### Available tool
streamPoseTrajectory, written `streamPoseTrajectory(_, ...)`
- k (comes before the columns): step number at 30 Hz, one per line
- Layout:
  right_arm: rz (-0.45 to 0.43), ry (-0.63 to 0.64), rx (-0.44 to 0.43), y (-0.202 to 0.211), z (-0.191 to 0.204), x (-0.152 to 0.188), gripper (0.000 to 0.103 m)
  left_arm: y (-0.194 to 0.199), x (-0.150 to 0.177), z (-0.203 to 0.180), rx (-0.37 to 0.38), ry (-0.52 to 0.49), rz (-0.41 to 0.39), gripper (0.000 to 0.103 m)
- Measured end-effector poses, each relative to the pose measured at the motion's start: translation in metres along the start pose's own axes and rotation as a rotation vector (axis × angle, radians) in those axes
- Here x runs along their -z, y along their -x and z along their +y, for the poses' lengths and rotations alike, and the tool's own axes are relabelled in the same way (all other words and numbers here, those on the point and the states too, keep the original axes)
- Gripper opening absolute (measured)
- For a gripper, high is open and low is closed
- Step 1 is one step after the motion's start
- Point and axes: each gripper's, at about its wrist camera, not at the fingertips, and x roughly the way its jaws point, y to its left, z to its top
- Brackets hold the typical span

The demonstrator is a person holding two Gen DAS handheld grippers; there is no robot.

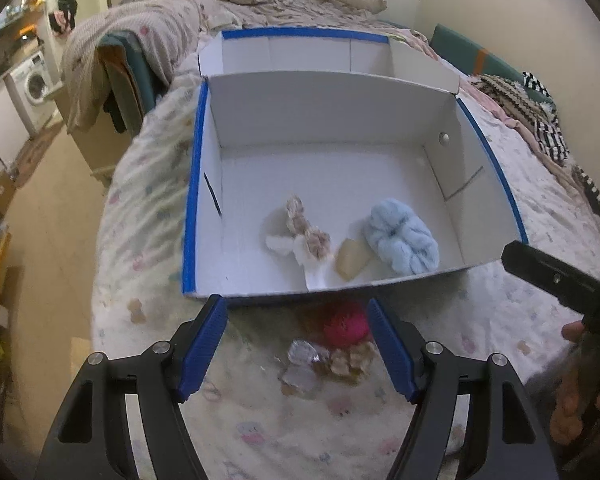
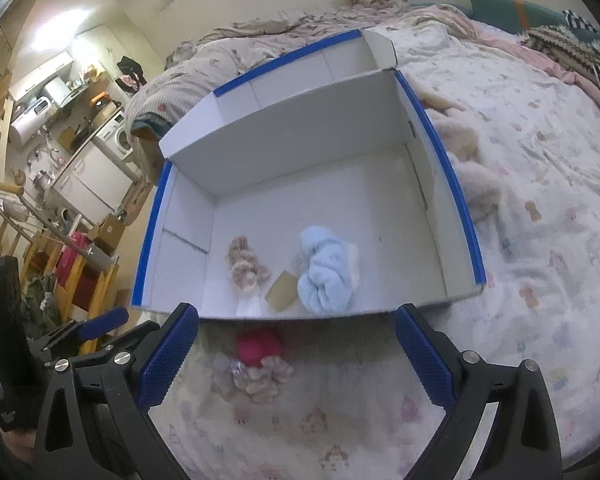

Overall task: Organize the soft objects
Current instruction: 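Withdraw both grippers from the box toward the remaining items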

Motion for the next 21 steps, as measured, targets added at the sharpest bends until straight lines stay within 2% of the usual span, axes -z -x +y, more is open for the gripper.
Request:
streamPoseTrajectory(3, 0.023, -0.008, 0.001, -0.002, -0.001, 0.010, 0.103, -0.001, 0.006, 0.003, 0.017, 0.013, 0.017, 0.070)
streamPoseTrajectory(14, 0.091, 0.018, 0.042, -0.016, -0.001, 0.028, 0.103, -0.015, 0.026, 0.030, -0.054, 0.076, 0.111, 0.070)
streamPoseTrajectory(21, 0.157, -0.040, 0.002, -0.036, -0.007, 0.028, 0.103, -0.026, 0.032, 0.047, -0.092, 0.117, 0.158, 0.070)
